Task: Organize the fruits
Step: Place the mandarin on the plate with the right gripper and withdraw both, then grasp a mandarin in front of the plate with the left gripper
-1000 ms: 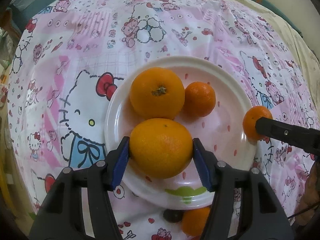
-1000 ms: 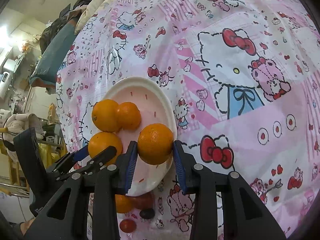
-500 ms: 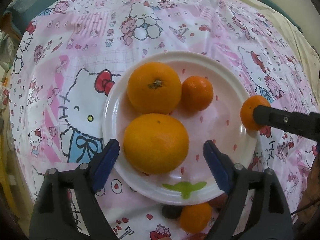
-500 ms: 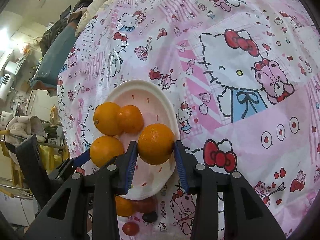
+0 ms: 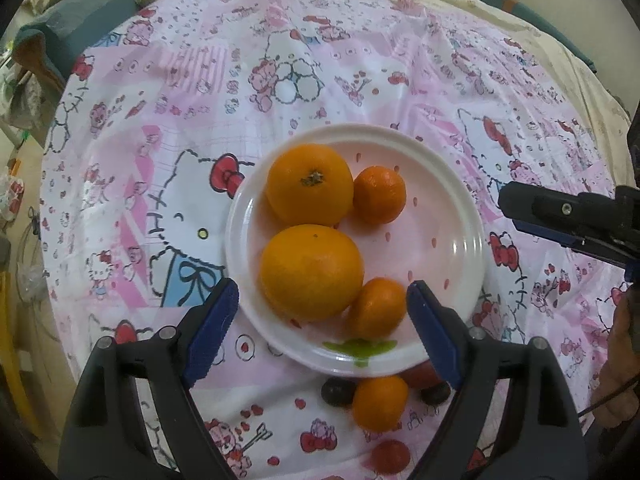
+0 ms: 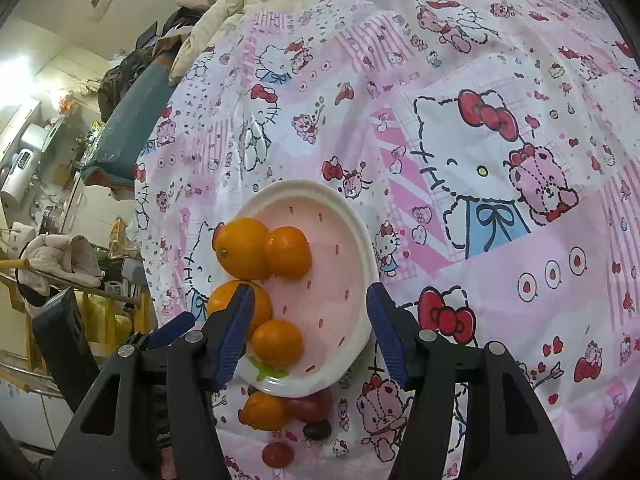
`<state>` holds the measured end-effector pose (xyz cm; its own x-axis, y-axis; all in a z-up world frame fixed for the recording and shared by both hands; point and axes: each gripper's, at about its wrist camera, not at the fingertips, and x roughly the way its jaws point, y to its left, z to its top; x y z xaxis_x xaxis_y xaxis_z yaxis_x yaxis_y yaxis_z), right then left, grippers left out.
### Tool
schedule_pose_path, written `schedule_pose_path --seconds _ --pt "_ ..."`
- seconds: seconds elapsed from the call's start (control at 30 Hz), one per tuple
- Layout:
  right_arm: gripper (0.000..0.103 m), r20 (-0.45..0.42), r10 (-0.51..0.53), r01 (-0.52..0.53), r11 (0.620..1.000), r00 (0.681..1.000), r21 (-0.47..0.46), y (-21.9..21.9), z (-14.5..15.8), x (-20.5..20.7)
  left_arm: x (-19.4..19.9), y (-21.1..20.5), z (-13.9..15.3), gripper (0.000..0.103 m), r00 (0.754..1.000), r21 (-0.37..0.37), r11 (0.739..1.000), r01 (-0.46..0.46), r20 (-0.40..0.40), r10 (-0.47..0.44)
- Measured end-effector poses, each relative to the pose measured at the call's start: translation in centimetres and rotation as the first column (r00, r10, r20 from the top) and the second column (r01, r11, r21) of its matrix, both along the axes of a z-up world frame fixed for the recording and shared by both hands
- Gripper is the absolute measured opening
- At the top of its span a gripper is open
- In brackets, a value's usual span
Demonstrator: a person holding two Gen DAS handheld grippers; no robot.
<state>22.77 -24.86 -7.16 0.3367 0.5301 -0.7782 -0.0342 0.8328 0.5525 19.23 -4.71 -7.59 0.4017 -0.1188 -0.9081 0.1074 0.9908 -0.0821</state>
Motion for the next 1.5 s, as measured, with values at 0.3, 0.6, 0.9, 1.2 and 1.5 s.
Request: schedule_pose_path --seconds 0.3,0.6,0.9,1.2,1.5 --pt "0.061 0.049 0.003 -0.003 1.000 0.999 -0.005 -0.1 2.3 -2.3 -2.2 1.2 2.3 0.084 0.999 -0.003 1.000 -0.025 0.047 0.026" --pt "0.061 0.124 0.018 -0.015 1.000 0.992 -0.025 0.4 5.1 -5.4 -4.4 2.2 4.1 0.084 0.993 -0.034 0.995 -0.089 0.073 0.091" --pt "0.075 0.180 -0.015 0.021 0.999 0.984 -0.031 -0.4 6.4 -8.5 -7.4 3.0 7.1 0.084 0.979 -0.093 0.987 -0.131 0.147 0.143" --pt "0.076 0.117 -0.044 0.047 0.999 0.992 -0.020 -1.8 5.1 -12.0 -9.3 3.8 5.9 0.083 0.986 -0.093 0.987 -0.130 0.096 0.139" --pt "0.076 0.065 -0.108 0.108 0.994 0.992 -0.006 -4.0 3.3 -12.9 -9.1 3.6 2.9 0.080 0.989 -0.111 0.983 -0.145 -0.015 0.144"
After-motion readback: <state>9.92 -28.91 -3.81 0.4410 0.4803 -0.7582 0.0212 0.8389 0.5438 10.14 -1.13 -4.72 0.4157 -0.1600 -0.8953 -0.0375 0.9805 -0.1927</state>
